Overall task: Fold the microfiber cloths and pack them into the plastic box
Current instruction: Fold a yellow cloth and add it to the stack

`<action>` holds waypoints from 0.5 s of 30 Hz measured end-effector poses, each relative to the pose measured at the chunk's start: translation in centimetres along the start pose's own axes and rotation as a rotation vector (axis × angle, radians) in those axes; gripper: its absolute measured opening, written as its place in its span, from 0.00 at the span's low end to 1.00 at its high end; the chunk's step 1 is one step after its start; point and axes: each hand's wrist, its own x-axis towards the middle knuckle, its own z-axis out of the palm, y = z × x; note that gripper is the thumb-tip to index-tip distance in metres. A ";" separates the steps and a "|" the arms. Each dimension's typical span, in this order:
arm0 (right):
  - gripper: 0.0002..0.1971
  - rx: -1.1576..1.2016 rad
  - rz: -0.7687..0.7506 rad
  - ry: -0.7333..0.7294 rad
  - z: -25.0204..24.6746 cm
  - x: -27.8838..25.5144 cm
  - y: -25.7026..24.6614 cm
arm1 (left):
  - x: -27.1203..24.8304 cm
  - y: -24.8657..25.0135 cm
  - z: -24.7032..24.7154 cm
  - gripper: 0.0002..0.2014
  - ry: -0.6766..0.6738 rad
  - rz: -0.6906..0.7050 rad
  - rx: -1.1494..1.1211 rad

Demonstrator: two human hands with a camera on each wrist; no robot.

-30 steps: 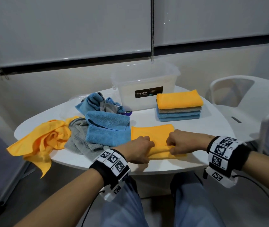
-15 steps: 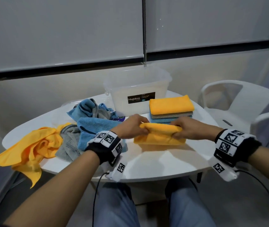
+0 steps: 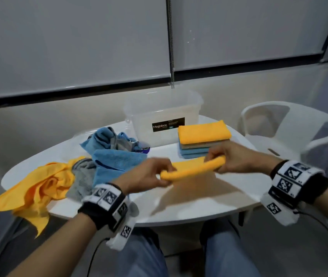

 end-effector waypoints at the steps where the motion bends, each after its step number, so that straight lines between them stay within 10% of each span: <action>1: 0.13 -0.024 0.006 -0.102 1.5 -0.7 0.7 | -0.6 -1.0 1.7 0.11 -0.083 -0.034 0.031; 5: 0.10 -0.081 0.067 -0.286 5.7 -2.3 3.0 | -1.7 -3.2 5.6 0.10 -0.161 -0.113 0.084; 15: 0.14 0.554 0.325 -0.058 6.3 -0.9 6.3 | 0.1 -4.8 5.8 0.09 0.139 -0.361 -0.372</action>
